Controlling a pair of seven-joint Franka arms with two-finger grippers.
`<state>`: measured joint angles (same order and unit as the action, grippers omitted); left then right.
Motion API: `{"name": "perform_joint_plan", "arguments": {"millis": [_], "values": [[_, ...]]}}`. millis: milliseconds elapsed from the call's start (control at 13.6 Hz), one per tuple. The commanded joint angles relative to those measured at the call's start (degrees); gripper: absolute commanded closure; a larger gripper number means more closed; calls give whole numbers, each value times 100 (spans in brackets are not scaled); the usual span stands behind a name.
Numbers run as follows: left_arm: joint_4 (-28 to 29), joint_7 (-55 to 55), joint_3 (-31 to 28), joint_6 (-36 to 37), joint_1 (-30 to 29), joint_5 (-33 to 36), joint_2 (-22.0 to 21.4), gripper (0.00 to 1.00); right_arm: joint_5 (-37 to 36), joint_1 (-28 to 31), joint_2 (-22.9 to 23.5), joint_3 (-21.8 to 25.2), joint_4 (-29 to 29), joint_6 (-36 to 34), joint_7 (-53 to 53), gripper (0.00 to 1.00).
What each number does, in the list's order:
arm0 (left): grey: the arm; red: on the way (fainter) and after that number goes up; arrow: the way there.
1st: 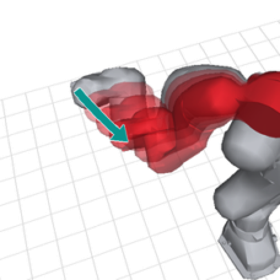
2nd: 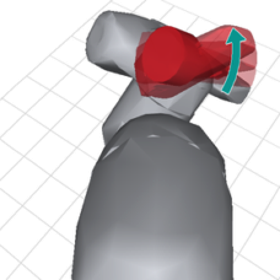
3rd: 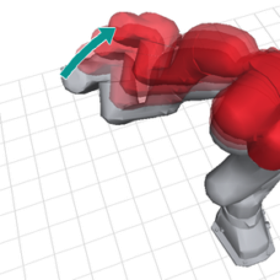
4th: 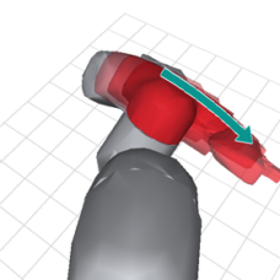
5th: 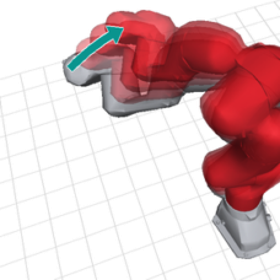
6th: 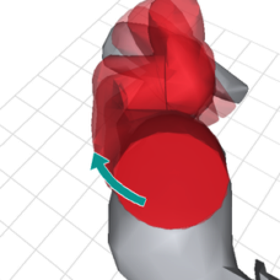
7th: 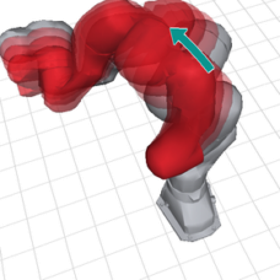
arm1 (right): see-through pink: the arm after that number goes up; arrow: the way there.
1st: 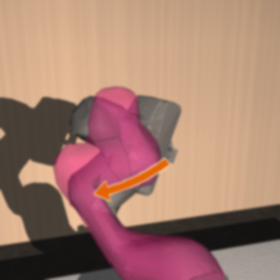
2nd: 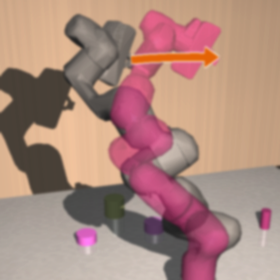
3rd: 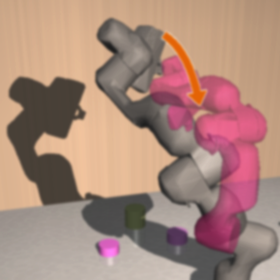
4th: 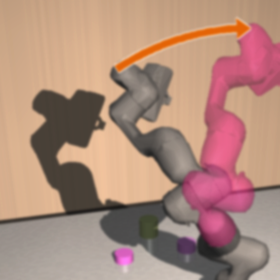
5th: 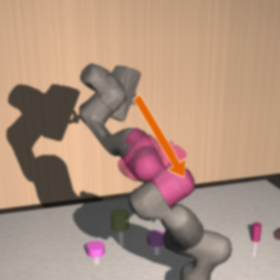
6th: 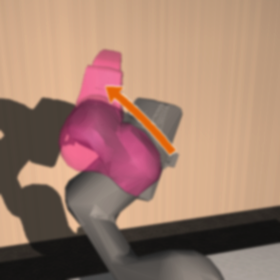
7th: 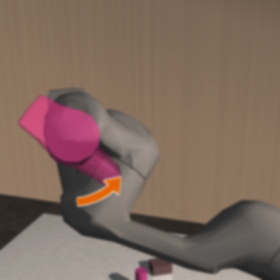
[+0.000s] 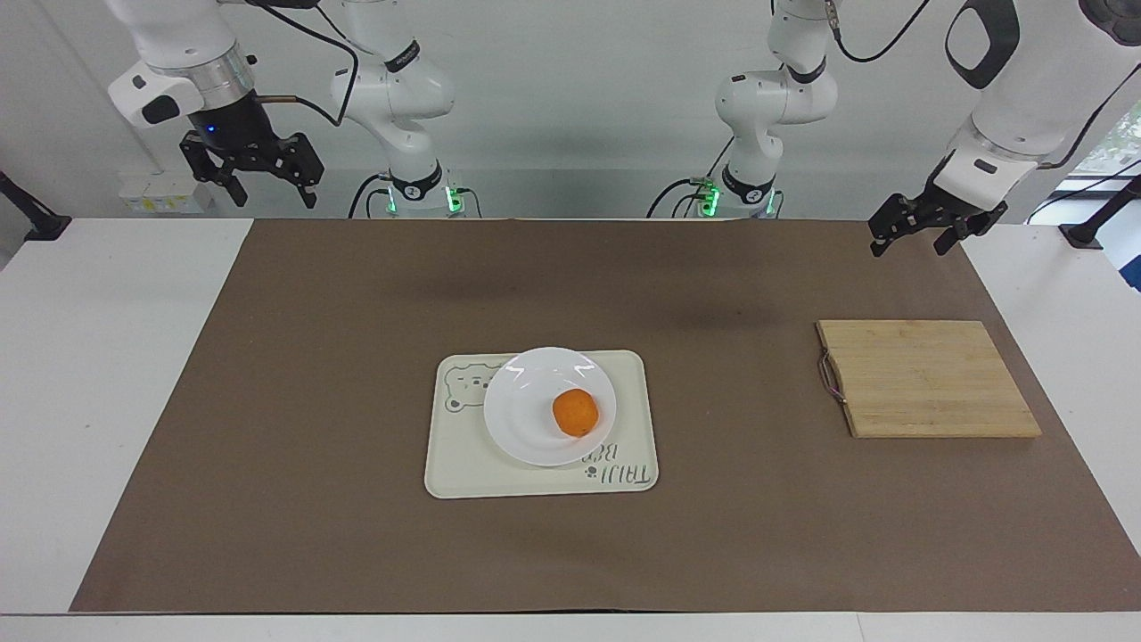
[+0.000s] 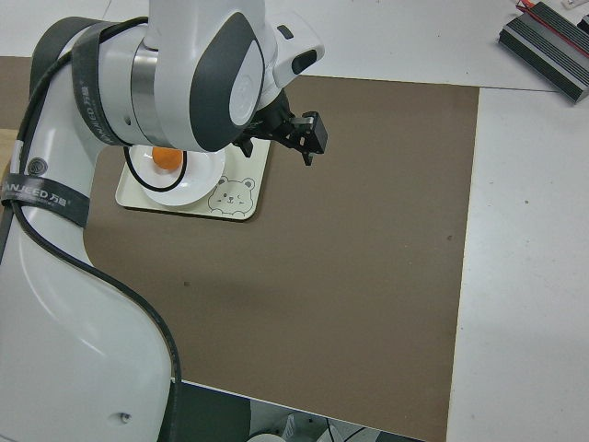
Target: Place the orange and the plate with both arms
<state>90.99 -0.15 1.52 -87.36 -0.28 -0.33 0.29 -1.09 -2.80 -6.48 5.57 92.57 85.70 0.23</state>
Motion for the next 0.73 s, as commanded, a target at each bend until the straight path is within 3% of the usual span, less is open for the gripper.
{"name": "perform_joint_plan", "arguments": {"millis": [0,660], "values": [[41,32,15,70,-25,-2,-73,0,-58,60,77,-39,-133,-27,-76,0],[41,32,15,70,-25,-2,-73,0,-67,60,148,-21,-239,-45,-85,0]]}}
